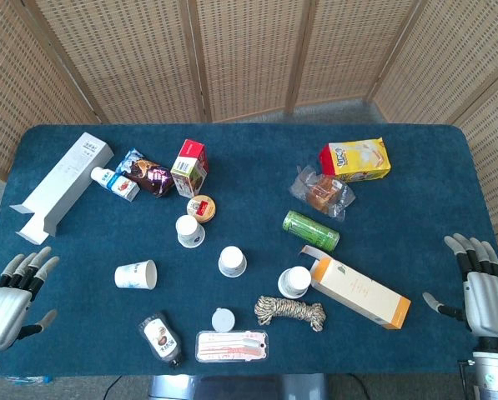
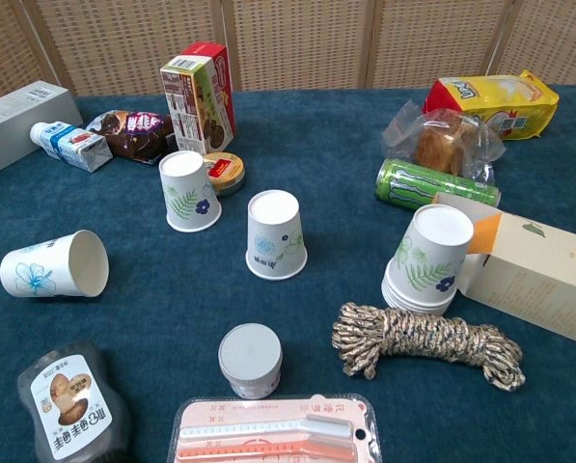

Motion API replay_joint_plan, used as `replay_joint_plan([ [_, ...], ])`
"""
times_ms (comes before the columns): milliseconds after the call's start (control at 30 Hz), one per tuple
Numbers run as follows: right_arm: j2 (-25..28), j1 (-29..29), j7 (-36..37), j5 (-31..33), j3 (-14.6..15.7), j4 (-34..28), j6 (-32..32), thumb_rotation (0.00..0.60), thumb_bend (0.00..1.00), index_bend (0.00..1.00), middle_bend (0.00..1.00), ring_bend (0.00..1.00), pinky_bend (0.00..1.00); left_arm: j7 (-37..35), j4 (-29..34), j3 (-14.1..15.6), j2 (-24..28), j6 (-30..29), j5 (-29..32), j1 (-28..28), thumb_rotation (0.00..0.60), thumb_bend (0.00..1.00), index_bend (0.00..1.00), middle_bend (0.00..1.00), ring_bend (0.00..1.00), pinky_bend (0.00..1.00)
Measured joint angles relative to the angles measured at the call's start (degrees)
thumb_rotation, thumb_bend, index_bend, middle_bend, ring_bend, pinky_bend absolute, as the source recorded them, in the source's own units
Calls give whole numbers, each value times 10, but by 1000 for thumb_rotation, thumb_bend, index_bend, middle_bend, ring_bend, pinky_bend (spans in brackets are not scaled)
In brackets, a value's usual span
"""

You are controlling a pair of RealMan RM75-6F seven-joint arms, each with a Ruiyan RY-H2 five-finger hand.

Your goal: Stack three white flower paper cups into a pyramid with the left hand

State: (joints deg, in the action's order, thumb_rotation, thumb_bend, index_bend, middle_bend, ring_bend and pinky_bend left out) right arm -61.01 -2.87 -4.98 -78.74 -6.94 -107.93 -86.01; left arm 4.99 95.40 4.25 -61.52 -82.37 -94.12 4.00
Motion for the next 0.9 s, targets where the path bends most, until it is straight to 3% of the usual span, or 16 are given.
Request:
replay_joint_plan([
  [233, 4, -1, 8, 1, 0, 1, 5, 600, 114, 130, 0, 0, 0, 18, 14, -12, -20, 75, 40, 33, 600, 311, 0, 0, 0, 0],
  [600, 5, -2, 15, 3, 0, 1, 9, 600, 116, 129, 0, 0, 0, 177, 45, -57, -93, 179, 181, 104, 600, 309, 0, 0, 0, 0],
  [900, 9, -3, 26, 6, -2, 3, 12, 600, 115, 129, 0, 0, 0, 301, 53, -86, -158, 206, 298, 159, 600, 304, 0, 0, 0, 0],
])
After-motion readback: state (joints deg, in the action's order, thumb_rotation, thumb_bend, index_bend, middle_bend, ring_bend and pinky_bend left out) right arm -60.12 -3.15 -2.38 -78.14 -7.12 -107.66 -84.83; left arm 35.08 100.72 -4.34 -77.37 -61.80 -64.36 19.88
